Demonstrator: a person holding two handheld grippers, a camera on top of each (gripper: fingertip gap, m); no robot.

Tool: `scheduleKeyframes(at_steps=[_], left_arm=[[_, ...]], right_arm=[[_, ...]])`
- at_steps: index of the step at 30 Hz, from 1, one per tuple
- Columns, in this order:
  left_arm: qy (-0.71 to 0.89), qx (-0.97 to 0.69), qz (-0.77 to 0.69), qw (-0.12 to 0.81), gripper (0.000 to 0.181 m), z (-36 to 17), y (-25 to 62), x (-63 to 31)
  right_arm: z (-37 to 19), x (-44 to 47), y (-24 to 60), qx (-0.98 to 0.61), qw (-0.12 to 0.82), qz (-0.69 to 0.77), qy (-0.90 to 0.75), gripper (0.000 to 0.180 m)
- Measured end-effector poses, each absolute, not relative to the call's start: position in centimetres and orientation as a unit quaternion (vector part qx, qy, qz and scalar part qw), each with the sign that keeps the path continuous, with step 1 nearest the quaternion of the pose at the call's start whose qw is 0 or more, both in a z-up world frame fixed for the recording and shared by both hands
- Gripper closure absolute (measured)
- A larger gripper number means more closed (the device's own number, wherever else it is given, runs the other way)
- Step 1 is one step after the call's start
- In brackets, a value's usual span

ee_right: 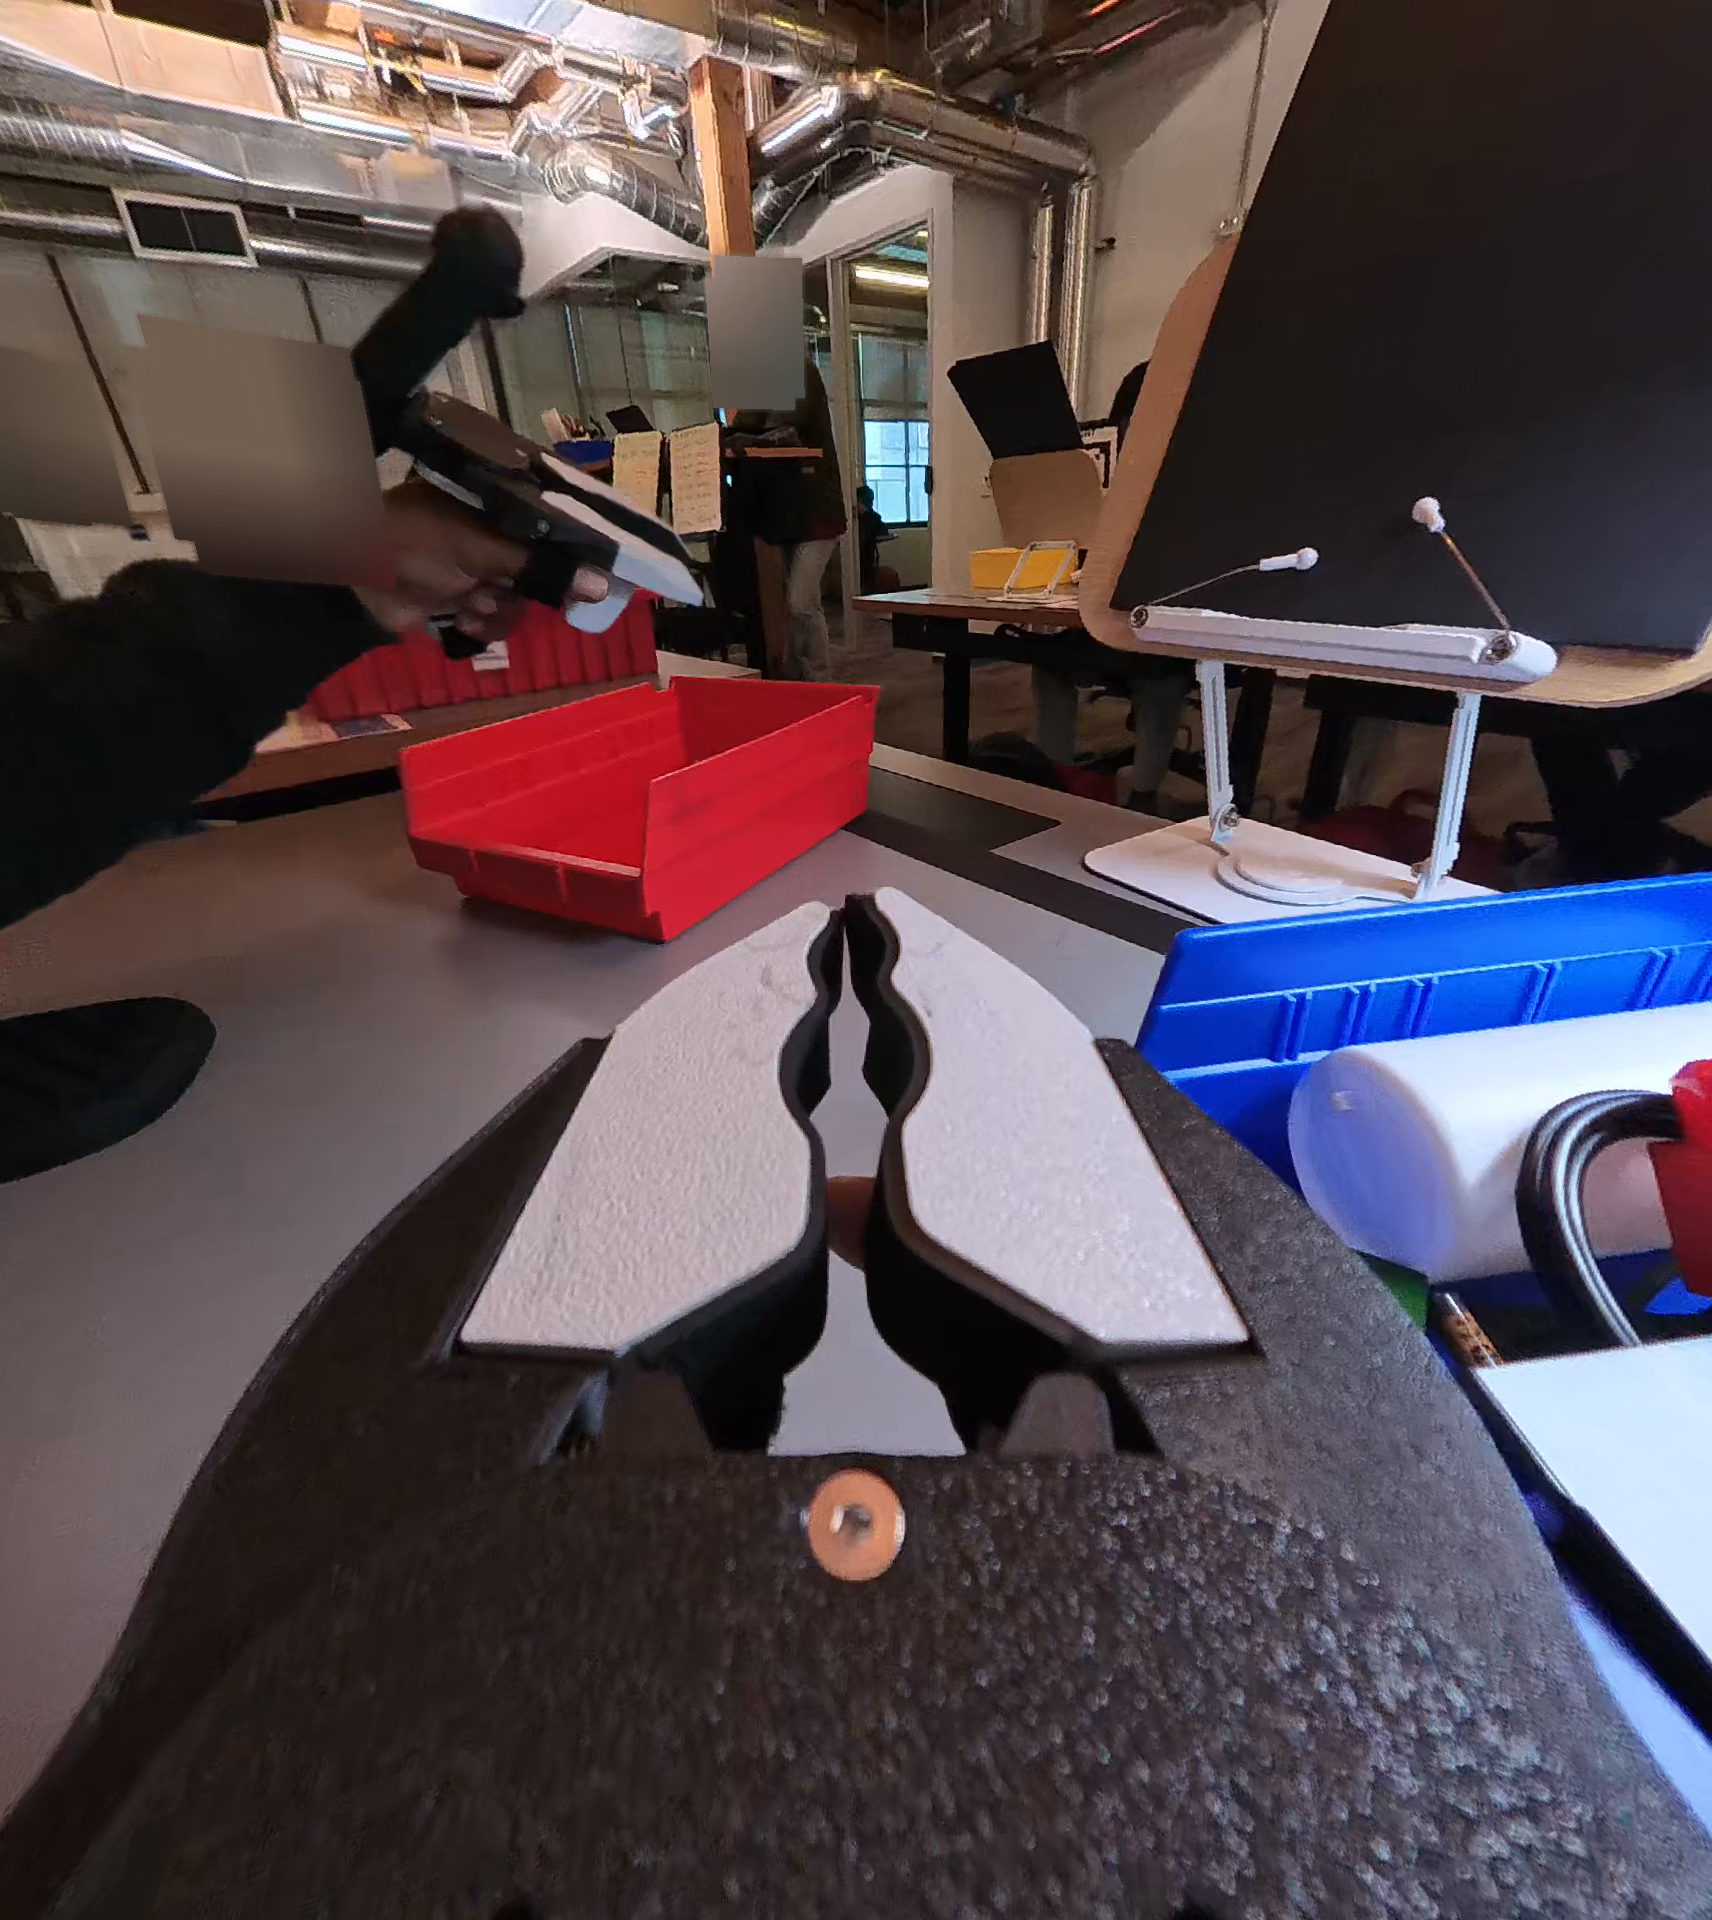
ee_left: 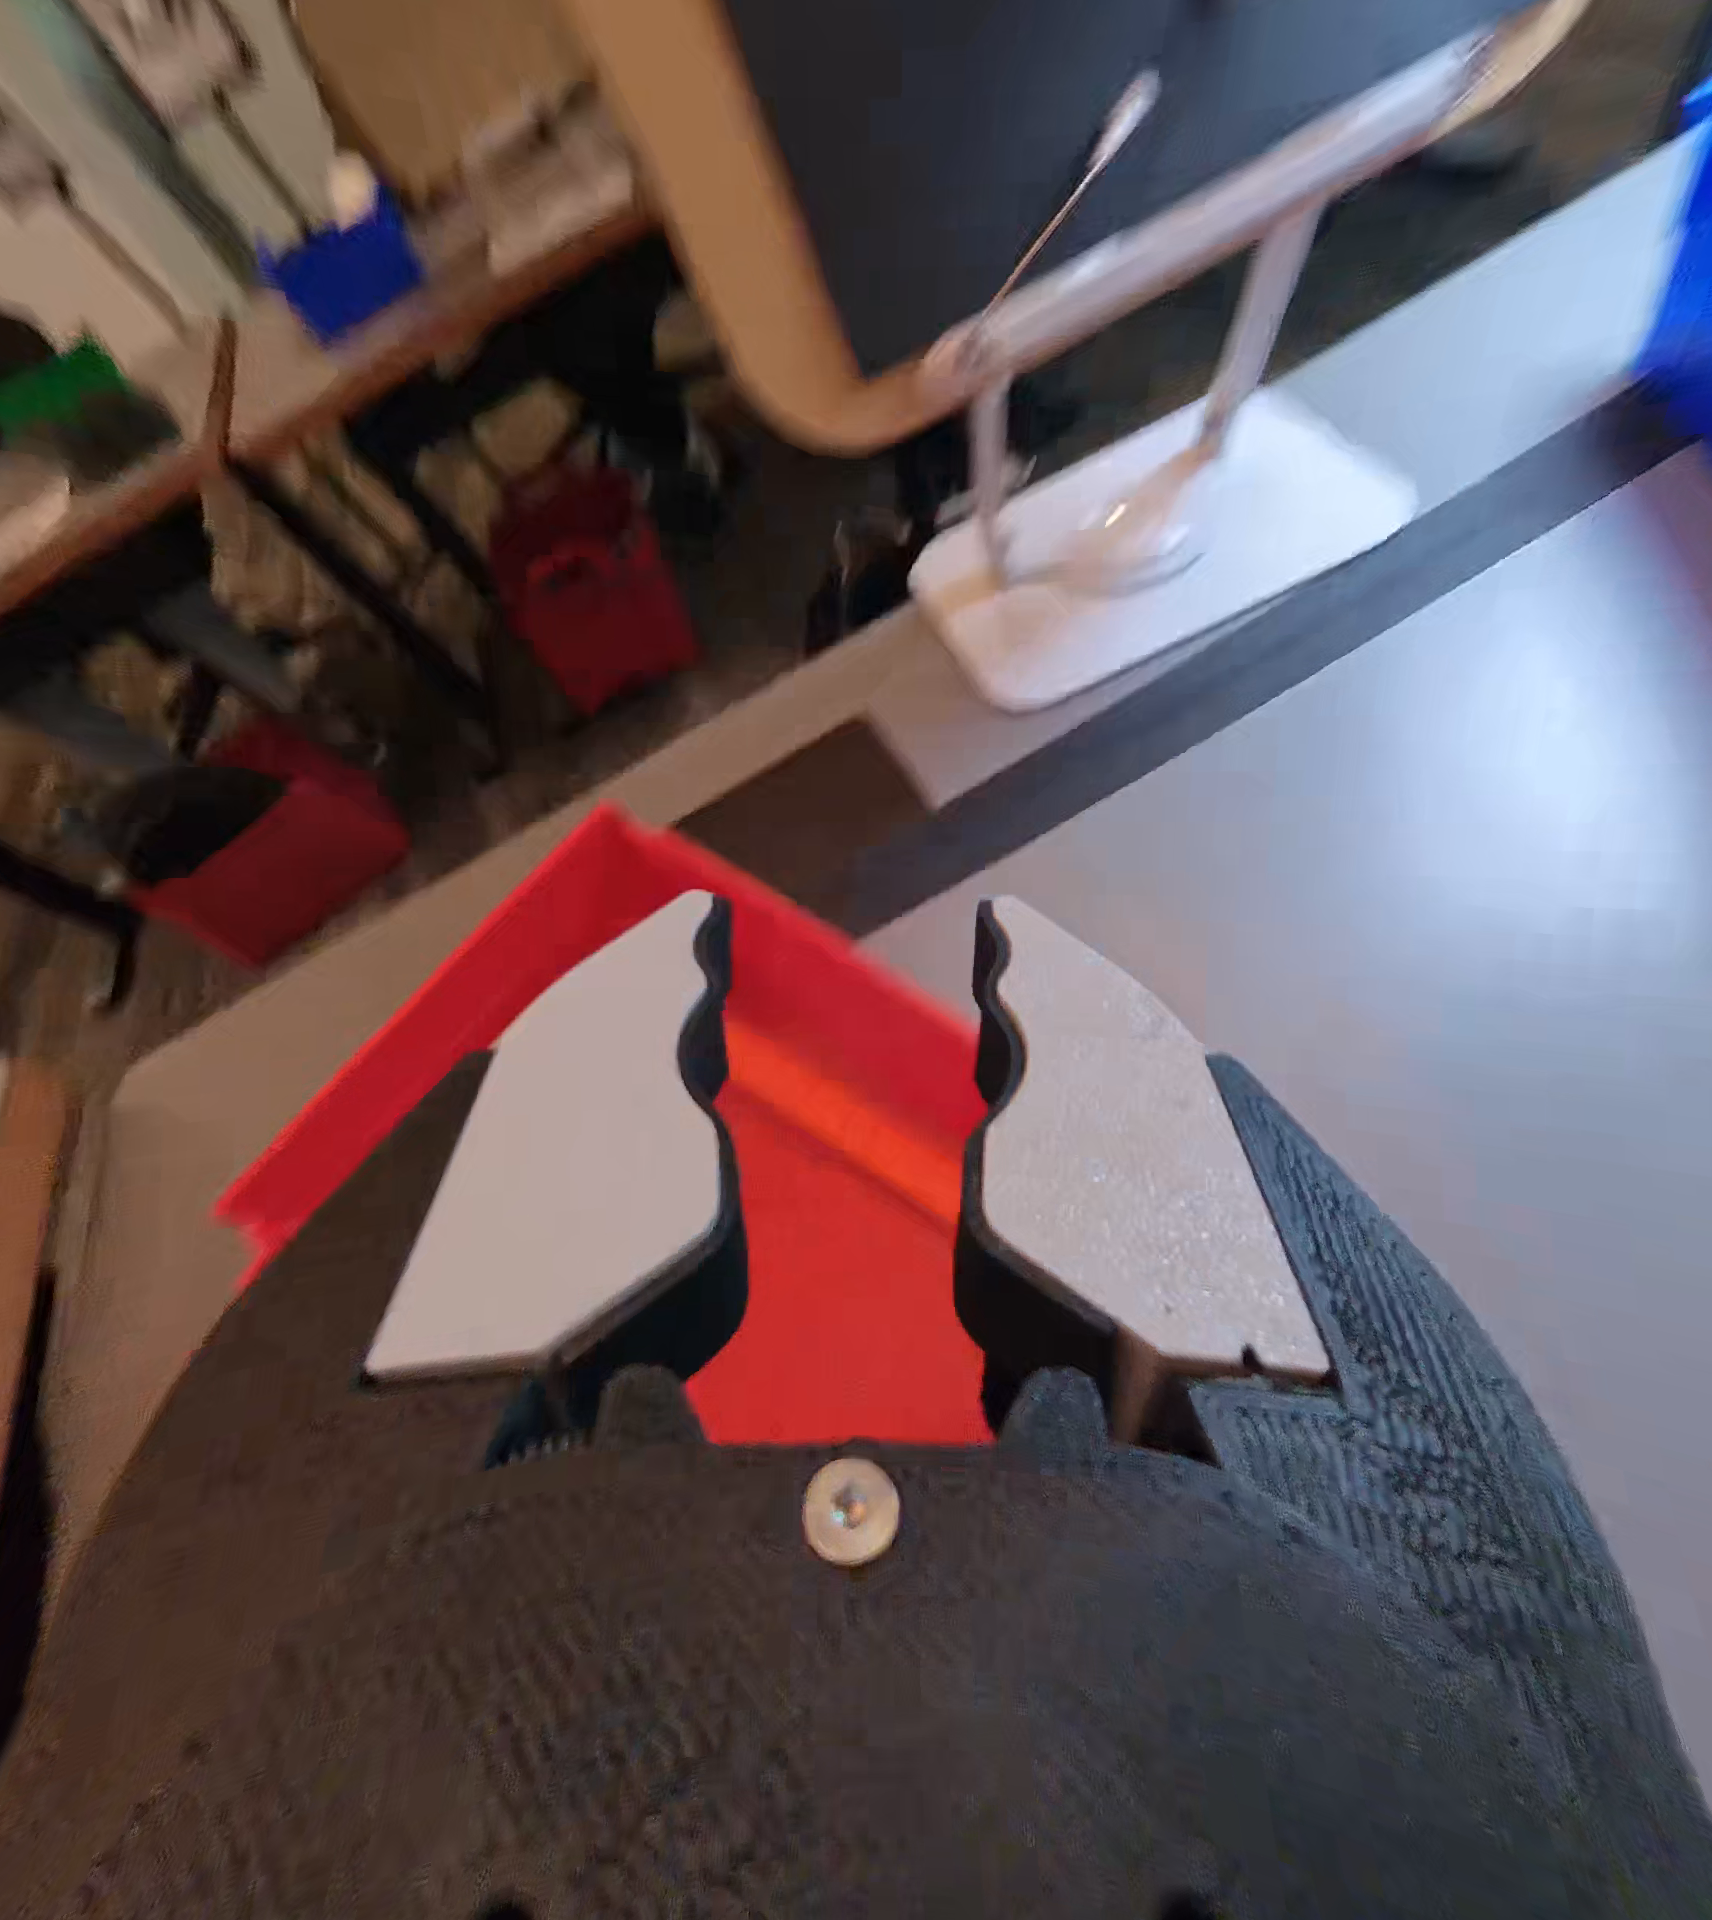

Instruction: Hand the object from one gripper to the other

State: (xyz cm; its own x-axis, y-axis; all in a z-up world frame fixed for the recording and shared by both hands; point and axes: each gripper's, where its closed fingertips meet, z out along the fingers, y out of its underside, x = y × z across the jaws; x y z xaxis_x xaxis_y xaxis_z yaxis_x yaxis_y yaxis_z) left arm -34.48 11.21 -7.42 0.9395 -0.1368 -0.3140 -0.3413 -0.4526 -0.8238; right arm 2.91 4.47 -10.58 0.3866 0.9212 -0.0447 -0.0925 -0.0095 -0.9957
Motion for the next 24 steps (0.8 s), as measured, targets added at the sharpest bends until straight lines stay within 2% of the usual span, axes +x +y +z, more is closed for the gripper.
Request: scheduleKeyframes(at_steps=[3,6,10,17,20,24], left_arm=[[0.082,-0.906,0.122,0.397,0.131,-10.1,11.8,-42.6],[0.022,-0.953,0.075,0.292,0.122,-14.3,12.2,-47.1],[-0.033,-0.974,0.034,0.223,0.119,-18.6,13.9,-49.9],[-0.046,-0.988,0.102,0.103,0.115,-24.4,15.2,-52.8],[-0.015,-0.986,0.146,0.079,0.124,-25.4,15.0,-53.3],[0.065,-0.971,0.173,0.151,0.132,-23.1,16.1,-51.4]], right_arm=[[-10.6,2.6,4.5,-0.571,0.603,0.424,-0.361,0.179],[-11.1,2.2,4.2,-0.567,0.598,0.429,-0.37,0.179],[-12.4,2.0,3.6,-0.57,0.589,0.424,-0.385,0.179],[-13.4,1.1,2.3,-0.552,0.565,0.459,-0.407,0.178],[-13.5,1.0,2.0,-0.544,0.565,0.461,-0.414,0.177],[-13.9,0.9,2.2,-0.546,0.577,0.426,-0.432,0.174]])
